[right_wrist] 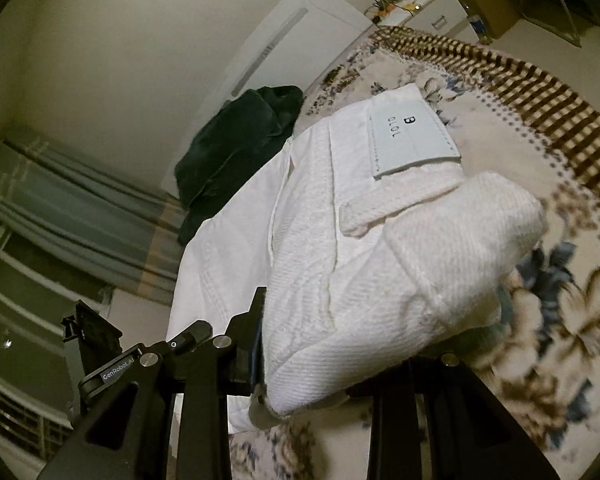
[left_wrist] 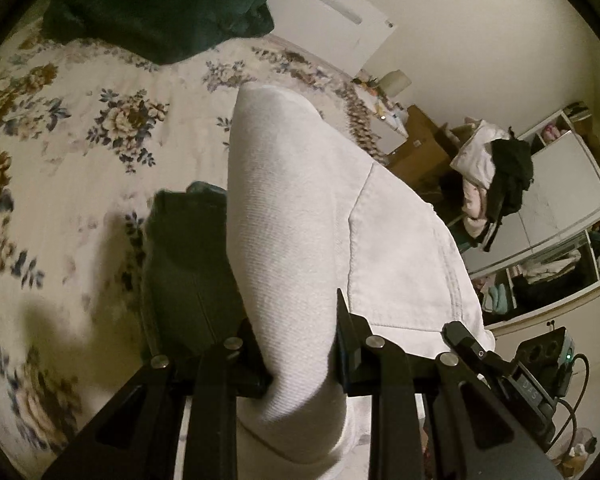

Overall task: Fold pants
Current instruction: 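Carry the folded white pants with both grippers toward the dark jeans stack, then lower the white pants onto the jeans stack and open both grippers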

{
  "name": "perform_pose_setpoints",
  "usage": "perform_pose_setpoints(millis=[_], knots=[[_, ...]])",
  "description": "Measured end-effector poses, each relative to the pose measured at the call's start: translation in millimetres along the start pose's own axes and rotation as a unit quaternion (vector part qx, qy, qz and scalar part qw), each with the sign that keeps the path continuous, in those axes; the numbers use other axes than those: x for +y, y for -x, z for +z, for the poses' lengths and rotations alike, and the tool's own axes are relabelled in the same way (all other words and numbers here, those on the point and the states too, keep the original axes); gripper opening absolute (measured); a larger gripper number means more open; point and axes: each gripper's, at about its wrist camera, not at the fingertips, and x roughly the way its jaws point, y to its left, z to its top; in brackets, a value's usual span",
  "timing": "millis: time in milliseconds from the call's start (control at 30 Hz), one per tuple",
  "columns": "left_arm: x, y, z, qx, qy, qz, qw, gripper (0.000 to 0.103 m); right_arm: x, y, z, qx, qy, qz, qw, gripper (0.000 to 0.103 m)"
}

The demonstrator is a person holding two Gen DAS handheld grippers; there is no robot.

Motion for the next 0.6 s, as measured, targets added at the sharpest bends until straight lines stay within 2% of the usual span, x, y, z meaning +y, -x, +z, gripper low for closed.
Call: perform_pose_setpoints(millis=[133, 233, 433, 467, 500, 533, 567, 600], knots=[[38.4, -37.7, 3.9, 0.037, 0.015, 0.011, 0.9991, 0.022, -21.5, -58.4, -2.4, 0.026, -0.009, -0.031, 0.999, 0.031], [59.1, -52.3, -7.3, 0.062, 0.04, 0.016, 0.9971, 0.024, -34.0, -80.3, -12.1, 0.053, -0.003, -0.056, 0.997, 0.034], [41.9, -40.9, -20.8, 0.066, 0.014, 0.069, 0.9953, 0.037, -35.4, -78.7, -17.9, 0.071, 0.041, -0.119, 0.99, 0.054], [37.4, -38.3, -23.0, 0.066, 0.005, 0.089, 0.9938, 0.045, -33.9, -75.4, -16.5, 0.07, 0.046, -0.132, 0.988, 0.063], [32.8, -35.5, -25.1, 0.066, -0.007, 0.113, 0.9914, 0.064, -30.4, -70.7, -16.9, 0.07, 0.052, -0.143, 0.986, 0.072], [27.2, -31.1, -27.9, 0.064, -0.02, 0.139, 0.9881, 0.075, -27.1, -65.1, -17.1, 0.07, 0.06, -0.15, 0.984, 0.078], [20.8, -24.2, -30.8, 0.053, -0.032, 0.159, 0.9853, 0.084, -22.4, -58.8, -17.6, 0.066, 0.072, -0.17, 0.981, 0.088], [18.3, -20.0, -32.2, 0.047, -0.041, 0.169, 0.9836, 0.085, -15.9, -52.3, -18.5, 0.06, 0.089, -0.195, 0.975, 0.095]])
